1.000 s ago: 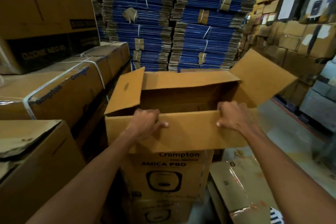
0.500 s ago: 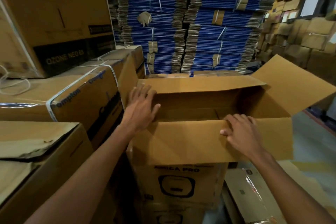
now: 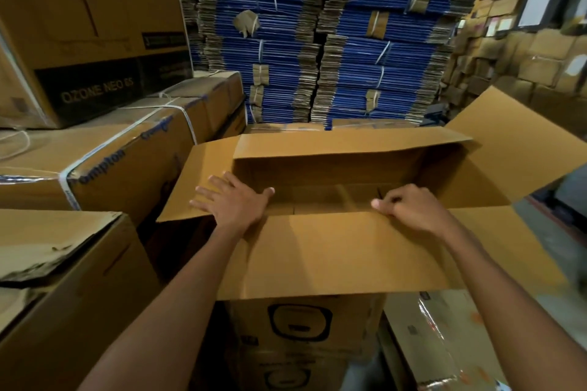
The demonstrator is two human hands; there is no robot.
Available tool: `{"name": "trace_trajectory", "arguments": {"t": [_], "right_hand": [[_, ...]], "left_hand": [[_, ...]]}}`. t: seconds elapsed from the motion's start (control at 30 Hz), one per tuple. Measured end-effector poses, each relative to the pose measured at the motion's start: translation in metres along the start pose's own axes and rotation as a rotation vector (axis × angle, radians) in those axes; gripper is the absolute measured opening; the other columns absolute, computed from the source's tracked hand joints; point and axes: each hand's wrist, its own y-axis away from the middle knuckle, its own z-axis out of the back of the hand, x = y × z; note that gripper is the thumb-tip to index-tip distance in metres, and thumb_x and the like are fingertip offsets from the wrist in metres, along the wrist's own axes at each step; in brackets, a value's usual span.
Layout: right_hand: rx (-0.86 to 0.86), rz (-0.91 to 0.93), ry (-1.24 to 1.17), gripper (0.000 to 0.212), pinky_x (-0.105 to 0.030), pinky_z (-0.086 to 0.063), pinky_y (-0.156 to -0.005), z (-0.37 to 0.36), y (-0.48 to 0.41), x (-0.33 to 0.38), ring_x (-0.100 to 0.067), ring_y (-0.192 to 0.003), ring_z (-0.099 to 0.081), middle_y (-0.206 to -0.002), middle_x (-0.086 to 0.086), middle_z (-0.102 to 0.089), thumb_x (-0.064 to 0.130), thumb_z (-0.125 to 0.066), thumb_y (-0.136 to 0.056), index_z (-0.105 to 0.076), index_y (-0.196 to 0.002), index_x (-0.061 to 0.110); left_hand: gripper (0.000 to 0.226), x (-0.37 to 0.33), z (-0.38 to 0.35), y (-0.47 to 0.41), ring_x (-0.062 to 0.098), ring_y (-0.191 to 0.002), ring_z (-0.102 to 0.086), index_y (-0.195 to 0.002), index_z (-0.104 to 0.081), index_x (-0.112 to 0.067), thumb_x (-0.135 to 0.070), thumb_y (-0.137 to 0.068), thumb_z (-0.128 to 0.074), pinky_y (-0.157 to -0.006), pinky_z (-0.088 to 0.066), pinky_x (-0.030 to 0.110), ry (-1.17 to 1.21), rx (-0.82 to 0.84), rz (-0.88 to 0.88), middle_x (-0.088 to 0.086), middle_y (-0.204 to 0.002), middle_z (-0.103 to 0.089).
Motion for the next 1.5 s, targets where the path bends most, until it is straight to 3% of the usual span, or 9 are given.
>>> {"name": "trace_trajectory", "arguments": {"t": [0.17, 0.3, 0.6, 0.73, 0.87, 1.1, 1.23, 1.33, 1.5], "right_hand": [[0.075, 0.039, 0.052, 0.032, -0.052, -0.044, -0.109, -0.020, -0.033, 0.037, -0.023, -0.128, -0.053, -0.130, -0.001, -0.064, 0.044, -0.058, -0.100, -0.070, -0.122, 0.025], [0.049, 0.020, -0.066, 0.070, -0.051, -0.036, -0.114, -0.034, -0.065, 0.061, -0.029, -0.146, -0.036, -0.160, -0.004, -0.038, 0.031, -0.070, -0.093, -0.036, -0.155, 0.028], [-0.678, 0.227, 0.319, 0.080, -0.055, -0.027, -0.119, -0.009, -0.127, 0.097, -0.034, -0.144, -0.034, -0.158, -0.015, -0.031, 0.021, -0.069, -0.086, -0.030, -0.155, 0.012], [-0.545, 0.216, 0.519, 0.092, -0.054, -0.007, -0.125, 0.004, -0.160, 0.109, -0.029, -0.155, -0.015, -0.167, -0.012, -0.017, 0.029, -0.068, -0.084, -0.018, -0.160, 0.013], [-0.304, 0.139, 0.588, 0.068, -0.056, -0.030, -0.114, 0.006, -0.180, 0.106, -0.029, -0.135, -0.044, -0.148, -0.009, -0.047, 0.035, -0.062, -0.085, -0.040, -0.146, 0.016], [-0.101, 0.121, 0.560, 0.093, -0.061, -0.007, -0.123, -0.001, -0.180, 0.091, -0.025, -0.157, -0.002, -0.171, -0.002, 0.000, 0.032, -0.064, -0.092, -0.003, -0.163, 0.020], [-0.063, 0.186, 0.421, 0.074, -0.055, -0.012, -0.124, -0.032, -0.143, 0.089, -0.024, -0.154, -0.021, -0.169, -0.004, -0.016, 0.026, -0.061, -0.095, -0.026, -0.160, 0.019], [-0.065, 0.186, 0.262, 0.054, -0.044, -0.038, -0.113, -0.047, -0.101, 0.078, -0.023, -0.138, -0.047, -0.155, -0.001, -0.047, 0.028, -0.064, -0.097, -0.048, -0.148, 0.023], [-0.380, 0.204, 0.139, 0.029, -0.037, -0.054, -0.096, -0.038, -0.036, 0.031, -0.022, -0.111, -0.065, -0.130, 0.002, -0.068, 0.024, -0.058, -0.096, -0.069, -0.124, 0.022]], "left_hand": [[0.105, 0.005, -0.011, -0.002, 0.057, -0.149, 0.000, -0.161, -0.001, -0.004, -0.072, -0.093, -0.042, -0.119, -0.001, 0.067, -0.084, -0.087, -0.070, 0.028, -0.166, 0.000], [0.102, 0.006, -0.011, 0.003, 0.055, -0.150, 0.000, -0.161, -0.001, -0.004, -0.067, -0.094, -0.045, -0.121, -0.002, 0.066, -0.093, -0.111, -0.082, 0.027, -0.167, -0.001], [0.105, 0.031, -0.032, 0.033, 0.052, -0.151, 0.003, -0.160, 0.009, -0.005, -0.063, -0.091, -0.045, -0.121, -0.003, 0.064, -0.029, -0.265, -0.141, 0.026, -0.167, 0.004], [0.104, 0.038, -0.035, 0.041, 0.049, -0.152, 0.011, -0.158, 0.021, -0.008, -0.064, -0.094, -0.039, -0.123, 0.001, 0.062, -0.027, -0.268, -0.132, 0.022, -0.167, 0.015], [0.100, 0.038, -0.034, 0.044, 0.047, -0.152, 0.014, -0.157, 0.023, -0.009, -0.063, -0.094, -0.032, -0.123, 0.002, 0.061, -0.027, -0.261, -0.138, 0.021, -0.166, 0.019], [0.099, 0.026, -0.024, 0.029, 0.048, -0.153, 0.004, -0.161, 0.011, -0.008, -0.062, -0.094, -0.039, -0.123, -0.003, 0.062, -0.034, -0.217, -0.124, 0.021, -0.168, 0.006], [0.095, 0.016, -0.018, 0.017, 0.049, -0.152, -0.003, -0.161, 0.000, -0.007, -0.060, -0.094, -0.042, -0.122, -0.005, 0.062, -0.039, -0.192, -0.119, 0.021, -0.168, -0.003], [0.089, 0.012, -0.015, 0.010, 0.048, -0.150, -0.012, -0.161, -0.010, -0.008, -0.058, -0.094, -0.043, -0.121, -0.011, 0.063, -0.065, -0.196, -0.106, 0.020, -0.166, -0.013], [0.068, 0.007, -0.013, 0.003, 0.039, -0.145, -0.029, -0.151, -0.034, -0.016, -0.056, -0.097, -0.043, -0.119, -0.017, 0.060, 0.048, -0.264, -0.159, 0.014, -0.157, -0.036]]}}
